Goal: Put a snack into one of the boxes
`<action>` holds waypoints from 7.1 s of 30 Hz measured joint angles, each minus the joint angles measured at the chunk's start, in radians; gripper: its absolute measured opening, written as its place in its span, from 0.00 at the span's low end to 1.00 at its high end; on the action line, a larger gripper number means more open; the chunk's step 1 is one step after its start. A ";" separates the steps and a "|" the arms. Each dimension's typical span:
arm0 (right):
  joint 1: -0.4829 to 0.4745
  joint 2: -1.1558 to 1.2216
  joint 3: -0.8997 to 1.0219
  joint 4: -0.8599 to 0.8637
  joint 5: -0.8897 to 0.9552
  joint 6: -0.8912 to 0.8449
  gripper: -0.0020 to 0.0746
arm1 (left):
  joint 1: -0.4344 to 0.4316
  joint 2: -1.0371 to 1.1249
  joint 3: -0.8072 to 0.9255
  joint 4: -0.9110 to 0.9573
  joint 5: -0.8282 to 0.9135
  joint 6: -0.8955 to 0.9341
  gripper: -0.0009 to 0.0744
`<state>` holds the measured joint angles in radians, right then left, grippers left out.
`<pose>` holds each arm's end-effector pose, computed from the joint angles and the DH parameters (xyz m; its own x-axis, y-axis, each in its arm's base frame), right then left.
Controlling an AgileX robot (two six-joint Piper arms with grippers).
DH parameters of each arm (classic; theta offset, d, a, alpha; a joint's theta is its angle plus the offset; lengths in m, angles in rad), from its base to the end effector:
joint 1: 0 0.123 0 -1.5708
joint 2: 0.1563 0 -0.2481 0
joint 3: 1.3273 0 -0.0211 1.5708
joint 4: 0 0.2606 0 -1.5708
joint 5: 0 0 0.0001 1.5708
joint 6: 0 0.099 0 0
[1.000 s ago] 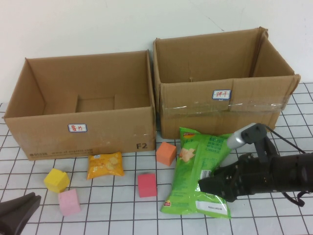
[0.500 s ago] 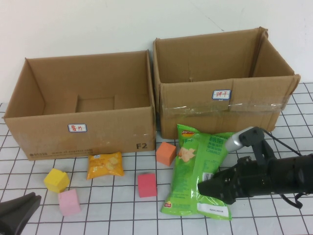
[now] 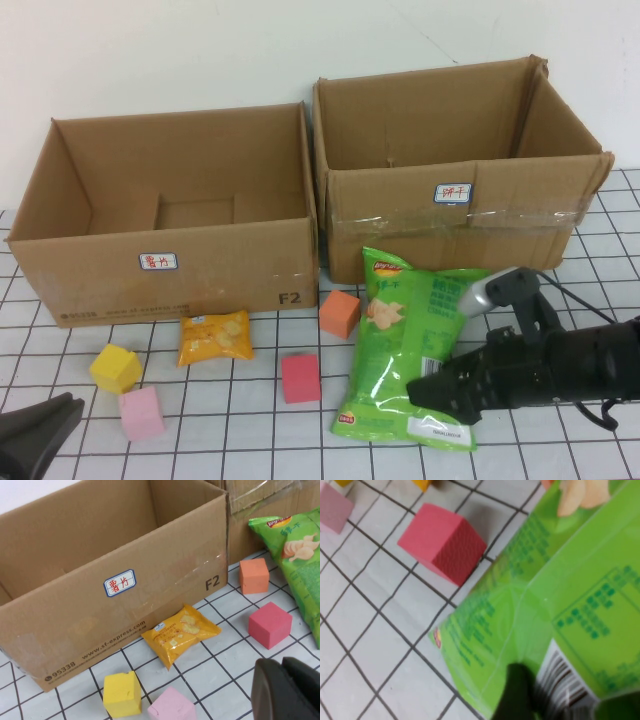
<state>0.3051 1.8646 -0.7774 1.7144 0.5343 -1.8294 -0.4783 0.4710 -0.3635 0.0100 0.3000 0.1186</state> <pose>0.2889 0.1434 0.0708 -0.7022 -0.3045 -0.6436 -0.6196 0.7065 0.3418 0.1369 -0.0706 0.2532 -0.2187 0.2573 -0.9412 0.4897 0.8633 0.1222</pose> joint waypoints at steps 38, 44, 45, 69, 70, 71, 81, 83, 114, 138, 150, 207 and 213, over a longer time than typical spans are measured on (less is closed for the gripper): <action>0.000 -0.402 -0.001 -0.152 0.283 0.128 0.03 | 0.000 0.000 0.000 0.000 -0.009 -0.003 0.01; 0.003 -0.455 -0.089 -0.171 0.338 0.151 0.03 | 0.000 0.000 0.000 0.000 -0.009 -0.011 0.01; 0.005 -0.455 -0.114 -0.171 0.341 0.156 0.03 | 0.000 0.000 0.000 0.000 -0.009 -0.011 0.01; 0.140 -0.050 -0.821 -0.182 0.186 0.220 0.03 | 0.000 0.000 0.000 0.000 0.014 -0.014 0.01; 0.140 -0.050 -0.823 -0.182 0.186 0.222 0.03 | 0.000 0.000 0.000 0.000 0.014 -0.014 0.01; 0.140 -0.050 -0.825 -0.182 0.186 0.222 0.03 | 0.000 0.000 0.000 0.000 0.014 -0.014 0.01; 0.140 -0.049 -0.828 -0.295 0.254 0.302 0.03 | 0.000 0.000 0.000 0.000 0.007 -0.016 0.01; 0.140 -0.049 -0.828 -0.336 0.260 0.327 0.03 | 0.000 0.000 0.005 0.000 -0.002 -0.016 0.01; 0.140 -0.137 -0.828 -0.529 0.264 0.463 0.03 | 0.000 0.000 0.046 0.000 -0.077 -0.019 0.01; 0.145 -0.079 -0.828 -0.381 0.207 0.409 0.03 | 0.000 0.000 0.046 0.000 -0.089 -0.019 0.01; 0.240 0.132 -0.892 -0.036 -0.032 0.021 0.03 | 0.000 0.000 0.046 0.000 -0.113 -0.021 0.01; 0.262 -1.200 0.069 -1.593 0.269 1.351 0.03 | 0.000 1.066 -0.354 0.095 -0.232 -0.480 0.77; 0.262 -1.340 0.120 -1.599 0.344 1.382 0.03 | 0.002 1.167 -0.415 0.123 -0.244 -0.478 0.91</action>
<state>0.5668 0.5245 -0.6579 0.1153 0.8787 -0.4476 -0.4762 1.6382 -0.7780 0.1330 0.0556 -0.3596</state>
